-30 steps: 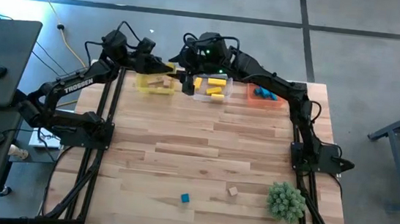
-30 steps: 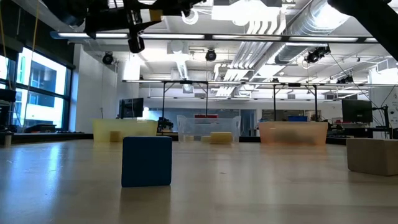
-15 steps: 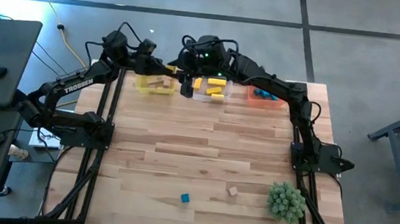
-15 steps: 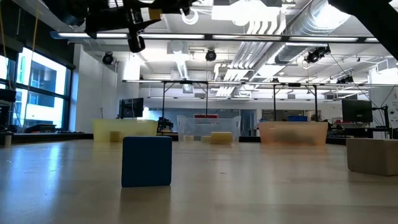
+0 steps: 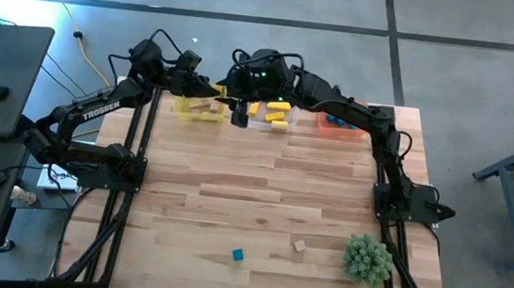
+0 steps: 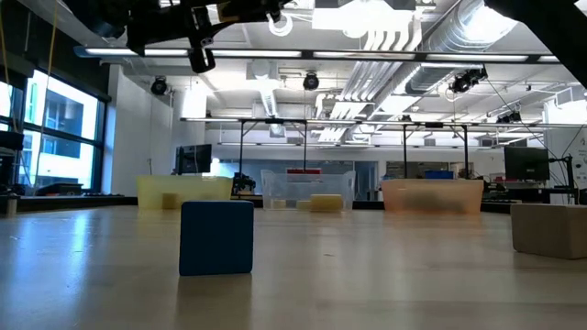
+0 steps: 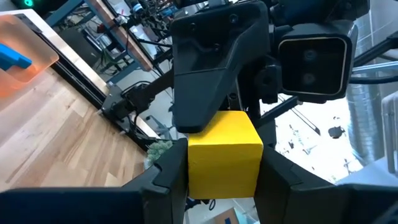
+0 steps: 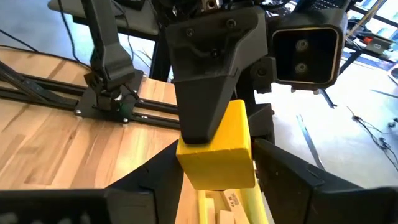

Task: Sort & place blocks by color
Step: Put the yellow block into the transparent bin

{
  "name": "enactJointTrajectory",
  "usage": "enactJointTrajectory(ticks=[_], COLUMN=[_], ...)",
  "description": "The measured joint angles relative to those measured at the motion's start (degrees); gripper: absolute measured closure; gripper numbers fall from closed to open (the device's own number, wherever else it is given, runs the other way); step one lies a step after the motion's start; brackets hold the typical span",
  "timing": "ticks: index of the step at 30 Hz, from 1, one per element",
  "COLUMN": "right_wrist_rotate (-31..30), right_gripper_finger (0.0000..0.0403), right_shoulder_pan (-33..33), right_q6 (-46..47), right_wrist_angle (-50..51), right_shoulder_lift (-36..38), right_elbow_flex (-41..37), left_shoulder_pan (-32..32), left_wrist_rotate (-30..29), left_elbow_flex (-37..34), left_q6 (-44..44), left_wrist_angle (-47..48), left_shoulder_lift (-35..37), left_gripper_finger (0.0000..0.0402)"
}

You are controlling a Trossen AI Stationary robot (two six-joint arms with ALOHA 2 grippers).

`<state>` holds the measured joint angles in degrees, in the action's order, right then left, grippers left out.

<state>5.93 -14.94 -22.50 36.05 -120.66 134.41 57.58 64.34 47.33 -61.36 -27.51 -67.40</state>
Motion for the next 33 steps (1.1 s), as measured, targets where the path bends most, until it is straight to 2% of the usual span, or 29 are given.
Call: enactJointTrajectory(ticks=[8, 16, 21, 33], right_wrist_rotate=[-0.63, 0.02, -2.71, -2.51], right_gripper_finger=[0.0288, 0.0289, 0.0293, 0.0296], right_shoulder_pan=[0.00, 0.00, -0.45, -3.47], right_q6=[-1.38, -1.86, -1.86, -3.24], right_wrist_angle=[-0.17, 0.18, 1.60, 4.95], right_shoulder_lift=[-0.02, -0.04, -0.04, -0.02], right_elbow_flex=[0.00, 0.00, 0.00, 0.04], left_shoulder_pan=[0.04, 0.00, 0.00, 0.14], left_wrist_rotate=[-0.05, -0.44, -2.71, -10.10], left_elbow_flex=[0.00, 0.00, 0.00, 0.00], left_q6=[-0.87, -0.39, 1.98, 7.04], left_wrist_angle=[0.33, 0.72, 0.95, 1.29], left_shoulder_lift=[0.00, 0.00, -0.22, -0.33], left_gripper_finger=[0.0288, 0.0262, 0.0239, 0.0198])
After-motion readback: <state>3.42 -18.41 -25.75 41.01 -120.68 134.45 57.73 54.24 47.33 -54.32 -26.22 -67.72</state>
